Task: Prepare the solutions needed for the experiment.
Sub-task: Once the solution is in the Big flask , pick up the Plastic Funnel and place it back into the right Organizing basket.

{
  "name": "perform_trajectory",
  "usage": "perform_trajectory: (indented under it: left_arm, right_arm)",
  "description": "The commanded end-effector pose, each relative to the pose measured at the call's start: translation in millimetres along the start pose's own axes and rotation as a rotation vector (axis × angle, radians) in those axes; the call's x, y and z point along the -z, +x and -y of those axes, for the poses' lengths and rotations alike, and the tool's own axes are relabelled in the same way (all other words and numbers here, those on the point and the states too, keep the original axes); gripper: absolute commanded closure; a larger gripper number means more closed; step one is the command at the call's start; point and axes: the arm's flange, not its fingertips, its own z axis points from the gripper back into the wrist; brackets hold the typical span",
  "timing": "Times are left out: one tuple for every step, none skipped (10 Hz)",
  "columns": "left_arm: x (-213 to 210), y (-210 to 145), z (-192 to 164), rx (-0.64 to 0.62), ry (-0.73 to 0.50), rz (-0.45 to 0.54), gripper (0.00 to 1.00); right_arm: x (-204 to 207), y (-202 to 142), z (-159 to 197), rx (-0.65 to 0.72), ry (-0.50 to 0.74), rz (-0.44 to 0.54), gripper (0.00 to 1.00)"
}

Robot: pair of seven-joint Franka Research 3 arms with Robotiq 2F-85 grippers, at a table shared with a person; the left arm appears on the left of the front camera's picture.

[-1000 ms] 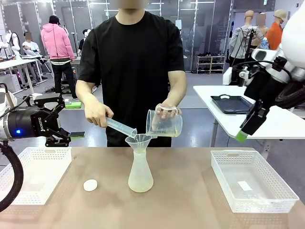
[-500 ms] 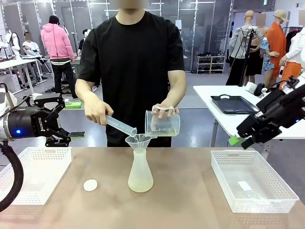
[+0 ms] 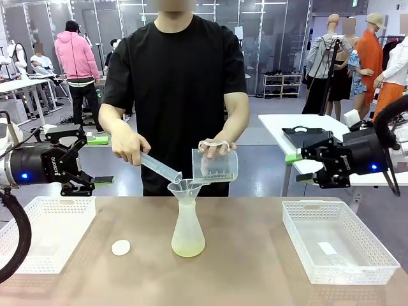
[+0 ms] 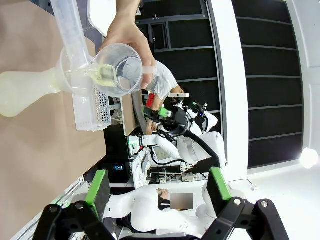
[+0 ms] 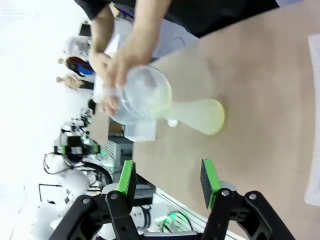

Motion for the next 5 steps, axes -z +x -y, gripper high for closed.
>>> perform_trajectory:
  left_arm:
    - [2, -2, 3, -0.021, -0.024, 0.007, 0.0]
    - [2, -2, 3, -0.021, -0.024, 0.007, 0.0]
    - [2, -2, 3, -0.021, -0.024, 0.007, 0.0]
    - [2, -2, 3, -0.021, -0.024, 0.007, 0.0]
    - [2, -2, 3, -0.021, -0.024, 0.007, 0.0]
  right_arm:
    - [15, -13, 7, -0.043, 0.024, 0.04, 0.34]
    - [16, -14, 5, -0.044, 0.05, 0.053, 0.34]
    - [5, 0, -3, -0.001, 0.026, 0.02, 0.34]
    - [5, 0, -3, -0.001, 0.026, 0.02, 0.34]
    - [5, 0, -3, -0.001, 0.026, 0.02, 0.34]
